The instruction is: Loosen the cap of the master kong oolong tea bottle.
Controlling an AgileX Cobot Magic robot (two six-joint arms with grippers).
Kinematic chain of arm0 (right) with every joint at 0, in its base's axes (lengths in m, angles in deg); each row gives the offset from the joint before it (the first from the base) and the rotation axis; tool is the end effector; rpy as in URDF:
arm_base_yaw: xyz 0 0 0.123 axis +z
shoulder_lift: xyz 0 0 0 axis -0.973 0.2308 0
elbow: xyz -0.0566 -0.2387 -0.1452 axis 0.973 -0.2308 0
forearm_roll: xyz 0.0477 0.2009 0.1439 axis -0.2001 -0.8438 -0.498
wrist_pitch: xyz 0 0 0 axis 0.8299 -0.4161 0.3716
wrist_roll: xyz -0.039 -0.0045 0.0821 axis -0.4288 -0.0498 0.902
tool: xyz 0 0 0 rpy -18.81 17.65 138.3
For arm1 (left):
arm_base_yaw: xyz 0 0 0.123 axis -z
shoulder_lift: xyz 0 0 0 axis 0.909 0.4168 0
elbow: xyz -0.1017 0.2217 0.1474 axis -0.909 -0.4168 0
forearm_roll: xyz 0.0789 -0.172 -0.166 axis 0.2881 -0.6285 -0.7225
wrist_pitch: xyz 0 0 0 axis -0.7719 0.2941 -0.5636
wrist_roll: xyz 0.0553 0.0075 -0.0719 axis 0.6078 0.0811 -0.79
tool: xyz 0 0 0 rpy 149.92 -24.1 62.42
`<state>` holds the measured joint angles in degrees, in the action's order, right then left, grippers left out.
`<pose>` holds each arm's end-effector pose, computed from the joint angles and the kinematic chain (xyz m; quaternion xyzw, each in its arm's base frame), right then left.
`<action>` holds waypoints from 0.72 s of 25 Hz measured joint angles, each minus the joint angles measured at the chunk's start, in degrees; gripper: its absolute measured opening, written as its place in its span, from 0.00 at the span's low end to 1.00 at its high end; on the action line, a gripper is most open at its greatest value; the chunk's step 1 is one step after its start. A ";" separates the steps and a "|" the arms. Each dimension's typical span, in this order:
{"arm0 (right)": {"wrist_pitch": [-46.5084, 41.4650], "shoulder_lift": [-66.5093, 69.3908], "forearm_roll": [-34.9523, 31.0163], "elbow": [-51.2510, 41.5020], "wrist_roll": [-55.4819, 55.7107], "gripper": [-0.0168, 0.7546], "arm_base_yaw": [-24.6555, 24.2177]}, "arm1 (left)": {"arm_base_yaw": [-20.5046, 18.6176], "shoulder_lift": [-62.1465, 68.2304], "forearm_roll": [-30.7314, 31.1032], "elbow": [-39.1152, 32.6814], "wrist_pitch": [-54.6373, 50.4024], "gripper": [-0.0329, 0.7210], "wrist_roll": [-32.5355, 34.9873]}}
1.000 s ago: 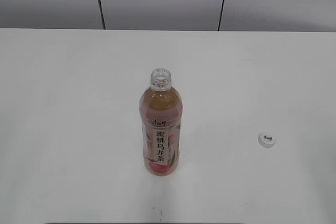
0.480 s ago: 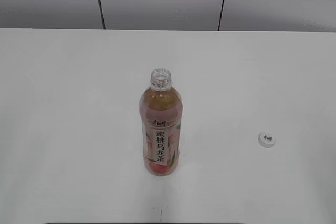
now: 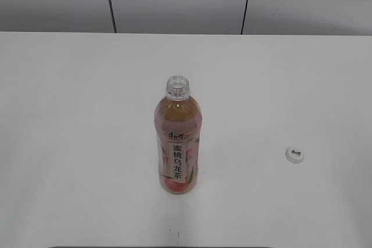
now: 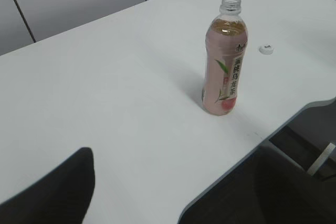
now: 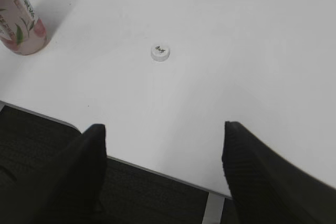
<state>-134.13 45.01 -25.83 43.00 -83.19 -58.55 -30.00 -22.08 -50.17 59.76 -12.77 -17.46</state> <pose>0.0091 0.0036 0.2782 -0.2001 0.8642 0.0448 0.4595 -0.0021 0.0088 0.2959 0.2597 0.7927 -0.1250 0.5372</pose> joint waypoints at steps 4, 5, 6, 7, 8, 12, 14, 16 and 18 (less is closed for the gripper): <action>0.00 -0.05 -0.04 0.00 0.00 0.70 -1.65 | -6.99 0.00 0.00 0.00 0.00 0.79 0.00; 0.00 -0.05 -0.04 0.00 0.00 0.70 -2.89 | -9.32 0.00 0.00 0.00 0.00 0.79 0.00; 0.00 -0.05 -0.04 0.00 0.00 0.70 -4.79 | -11.66 -0.05 0.00 0.00 0.00 0.79 0.00; 0.00 -0.05 -0.04 0.00 0.00 0.70 -6.97 | -14.00 -0.05 0.00 0.00 0.00 0.79 0.00; 0.00 -0.05 -0.04 0.00 0.00 0.70 -8.77 | -16.00 -0.05 0.00 0.00 0.00 0.79 0.00; 0.00 -0.50 -0.04 0.00 0.00 0.70 -14.10 | -24.27 -0.05 0.00 0.00 0.00 0.79 0.00; 0.00 -1.80 -0.04 -0.06 0.00 0.70 -14.54 | -27.87 -0.05 0.00 0.00 0.00 0.79 0.00; 0.00 -3.98 -0.04 -0.06 0.00 0.70 -14.54 | -30.22 -0.26 0.00 0.00 0.00 0.79 0.00; 0.00 -6.35 -0.04 -0.06 0.00 0.70 -14.54 | -31.00 -1.29 0.00 0.00 0.02 0.79 0.00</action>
<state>-134.13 38.66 -25.87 42.94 -83.19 -73.10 -61.00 -23.36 -50.17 59.76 -12.75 -17.46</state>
